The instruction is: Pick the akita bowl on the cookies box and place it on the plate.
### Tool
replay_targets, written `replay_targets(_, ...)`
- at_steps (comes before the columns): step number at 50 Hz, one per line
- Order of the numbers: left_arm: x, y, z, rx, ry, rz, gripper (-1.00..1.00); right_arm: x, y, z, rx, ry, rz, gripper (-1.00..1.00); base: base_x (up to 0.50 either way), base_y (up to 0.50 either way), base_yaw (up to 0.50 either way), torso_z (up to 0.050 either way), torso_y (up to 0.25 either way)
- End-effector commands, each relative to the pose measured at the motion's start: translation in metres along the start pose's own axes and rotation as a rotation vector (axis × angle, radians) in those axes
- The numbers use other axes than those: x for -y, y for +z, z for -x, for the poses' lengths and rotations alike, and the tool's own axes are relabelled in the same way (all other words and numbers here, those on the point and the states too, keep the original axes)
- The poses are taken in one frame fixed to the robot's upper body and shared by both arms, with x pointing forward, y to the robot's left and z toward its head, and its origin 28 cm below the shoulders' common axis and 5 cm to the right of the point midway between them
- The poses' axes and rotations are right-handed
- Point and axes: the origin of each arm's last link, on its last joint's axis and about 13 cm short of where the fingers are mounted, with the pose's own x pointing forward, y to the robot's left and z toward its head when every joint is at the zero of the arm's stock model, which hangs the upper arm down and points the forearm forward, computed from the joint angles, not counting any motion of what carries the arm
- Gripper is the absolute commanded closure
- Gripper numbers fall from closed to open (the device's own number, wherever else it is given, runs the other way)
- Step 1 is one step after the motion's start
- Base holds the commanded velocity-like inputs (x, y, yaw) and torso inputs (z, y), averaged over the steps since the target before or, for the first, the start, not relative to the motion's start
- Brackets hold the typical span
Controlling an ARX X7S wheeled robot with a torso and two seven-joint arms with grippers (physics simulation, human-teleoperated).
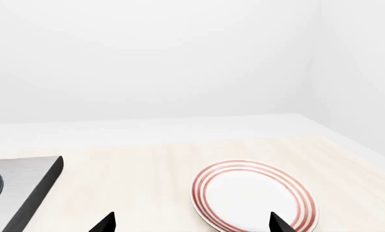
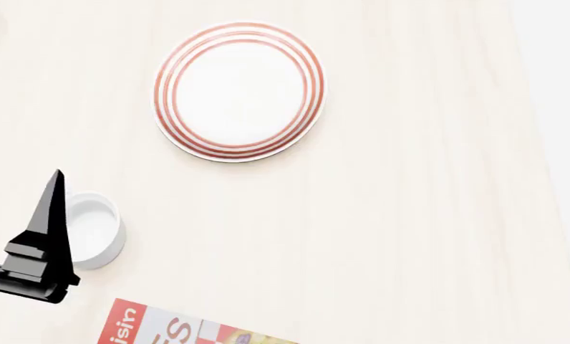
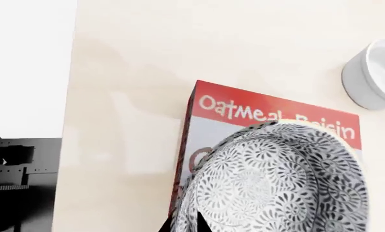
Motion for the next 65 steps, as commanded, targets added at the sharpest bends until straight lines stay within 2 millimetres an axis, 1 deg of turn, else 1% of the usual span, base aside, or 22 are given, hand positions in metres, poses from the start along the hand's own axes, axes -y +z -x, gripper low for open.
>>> replay_targets(1, 0.001, 0.000, 0.001, -0.002, -0.006, 0.000, -1.00, 0.006, -0.002, 0.012, -0.077, -0.065, 0.057, 1.00, 0.00, 0.00, 0.00, 0.000, 0.000)
replay_targets(14, 0.002, 0.002, 0.000, 0.002, -0.007, 0.002, -1.00, 0.020, -0.006, 0.030, -0.183, -0.092, 0.135, 1.00, 0.00, 0.00, 0.00, 0.000, -0.001)
replay_targets(24, 0.001, 0.002, 0.001, 0.000, -0.006, 0.001, -1.00, 0.046, -0.007, 0.048, -0.247, -0.191, 0.211, 1.00, 0.00, 0.00, 0.00, 0.000, 0.000)
replay_targets(27, 0.001, 0.002, 0.001, 0.000, -0.007, 0.000, -1.00, 0.049, -0.007, 0.053, -0.264, -0.200, 0.229, 1.00, 0.00, 0.00, 0.00, 0.000, 0.000)
replay_targets(29, 0.001, 0.002, 0.001, 0.001, -0.007, 0.000, -1.00, 0.055, -0.007, 0.056, -0.281, -0.223, 0.239, 1.00, 0.00, 0.00, 0.00, 0.000, 0.000)
replay_targets(32, 0.002, 0.003, 0.002, 0.004, -0.012, 0.000, -1.00, 0.070, -0.010, 0.061, -0.306, -0.268, 0.249, 1.00, 0.00, 0.00, 0.00, 0.000, 0.000)
replay_targets(38, 0.001, 0.002, 0.002, 0.004, -0.014, -0.002, -1.00, 0.094, -0.016, 0.062, -0.346, -0.329, 0.260, 1.00, 0.00, 0.00, 0.00, 0.000, 0.000)
replay_targets(41, 0.001, 0.002, 0.002, 0.002, -0.017, -0.003, -1.00, 0.103, -0.017, 0.064, -0.348, -0.355, 0.267, 1.00, 0.00, 0.00, 0.00, 0.000, 0.000)
replay_targets(43, 0.002, 0.001, 0.003, 0.000, -0.024, -0.005, -1.00, 0.114, -0.019, 0.064, -0.360, -0.375, 0.272, 1.00, 0.00, 0.00, 0.00, 0.000, 0.000)
replay_targets(45, 0.002, 0.001, 0.004, 0.000, -0.027, -0.006, -1.00, 0.120, -0.020, 0.064, -0.367, -0.385, 0.275, 1.00, 0.00, 0.00, 0.00, 0.000, 0.000)
replay_targets(48, 0.002, 0.000, 0.004, -0.002, -0.031, -0.008, -1.00, 0.135, -0.021, 0.065, -0.370, -0.416, 0.281, 1.00, 0.00, 0.00, 0.00, 0.000, 0.000)
replay_targets(56, 0.002, -0.001, 0.005, -0.003, -0.040, -0.006, -1.00, 0.170, -0.027, 0.060, -0.395, -0.492, 0.279, 1.00, 0.00, 0.00, 0.00, 0.000, 0.000)
replay_targets(65, 0.004, -0.001, 0.006, 0.000, -0.053, -0.001, -1.00, 0.201, -0.030, 0.050, -0.401, -0.565, 0.304, 1.00, 0.00, 0.00, 0.00, 0.000, 0.000)
